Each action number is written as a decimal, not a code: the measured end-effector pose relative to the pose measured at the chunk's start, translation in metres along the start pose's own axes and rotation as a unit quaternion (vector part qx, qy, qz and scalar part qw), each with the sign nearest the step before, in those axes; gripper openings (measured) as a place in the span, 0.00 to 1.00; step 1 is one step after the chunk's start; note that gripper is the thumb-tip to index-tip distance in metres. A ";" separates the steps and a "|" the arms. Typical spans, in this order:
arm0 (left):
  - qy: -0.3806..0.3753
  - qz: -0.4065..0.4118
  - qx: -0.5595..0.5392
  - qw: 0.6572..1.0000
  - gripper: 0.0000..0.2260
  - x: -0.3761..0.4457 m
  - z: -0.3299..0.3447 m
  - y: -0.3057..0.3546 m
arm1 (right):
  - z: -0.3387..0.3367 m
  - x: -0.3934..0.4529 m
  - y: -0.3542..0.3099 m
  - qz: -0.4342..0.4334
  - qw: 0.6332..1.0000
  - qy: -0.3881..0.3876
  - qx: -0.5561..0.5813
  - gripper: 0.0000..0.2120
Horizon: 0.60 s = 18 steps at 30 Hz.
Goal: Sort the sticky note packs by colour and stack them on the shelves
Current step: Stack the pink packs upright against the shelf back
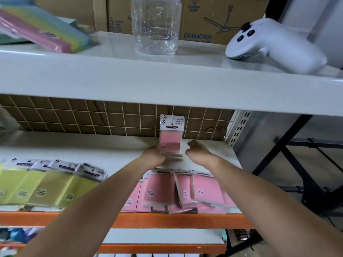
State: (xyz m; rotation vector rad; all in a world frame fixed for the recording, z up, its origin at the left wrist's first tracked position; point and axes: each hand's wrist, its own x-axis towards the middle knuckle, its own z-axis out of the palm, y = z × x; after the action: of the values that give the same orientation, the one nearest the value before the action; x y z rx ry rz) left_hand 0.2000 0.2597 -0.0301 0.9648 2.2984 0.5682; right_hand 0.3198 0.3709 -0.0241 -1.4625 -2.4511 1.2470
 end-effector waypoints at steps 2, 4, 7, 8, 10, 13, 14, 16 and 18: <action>0.016 0.009 0.022 1.000 0.12 -0.010 -0.002 0.004 | -0.008 -0.005 0.005 -0.001 1.000 0.002 -0.011 0.08; 0.031 0.014 0.017 0.999 0.12 -0.018 -0.001 0.006 | -0.015 -0.014 0.009 0.012 0.999 -0.017 -0.044 0.09; 0.049 0.011 0.028 0.998 0.12 -0.028 0.003 0.008 | -0.022 -0.031 0.016 0.019 0.995 -0.019 -0.091 0.05; 0.055 0.012 0.032 0.998 0.12 -0.032 0.005 0.010 | -0.023 -0.034 0.020 0.021 0.994 -0.016 -0.108 0.06; 0.068 0.015 0.030 0.997 0.12 -0.044 0.010 0.017 | -0.026 -0.042 0.028 0.042 0.989 -0.006 -0.144 0.08; 0.062 0.020 0.005 0.998 0.10 -0.060 0.020 0.029 | -0.033 -0.063 0.034 0.068 0.983 0.030 -0.165 0.08; 0.052 0.026 -0.004 0.998 0.09 -0.066 0.025 0.035 | -0.034 -0.067 0.036 0.076 0.982 0.044 -0.165 0.08; 0.032 0.042 -0.016 0.998 0.07 -0.077 0.035 0.045 | -0.036 -0.074 0.042 0.107 0.980 0.053 -0.156 0.07; 0.003 0.047 -0.016 0.999 0.09 -0.087 0.045 0.052 | -0.035 -0.081 0.045 0.151 0.976 0.028 -0.152 0.08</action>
State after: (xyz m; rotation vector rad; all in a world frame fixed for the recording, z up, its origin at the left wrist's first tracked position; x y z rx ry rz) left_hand 0.3053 0.2357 -0.0039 1.0618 2.2514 0.6448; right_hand 0.4120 0.3423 -0.0004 -1.9778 -2.5398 0.8732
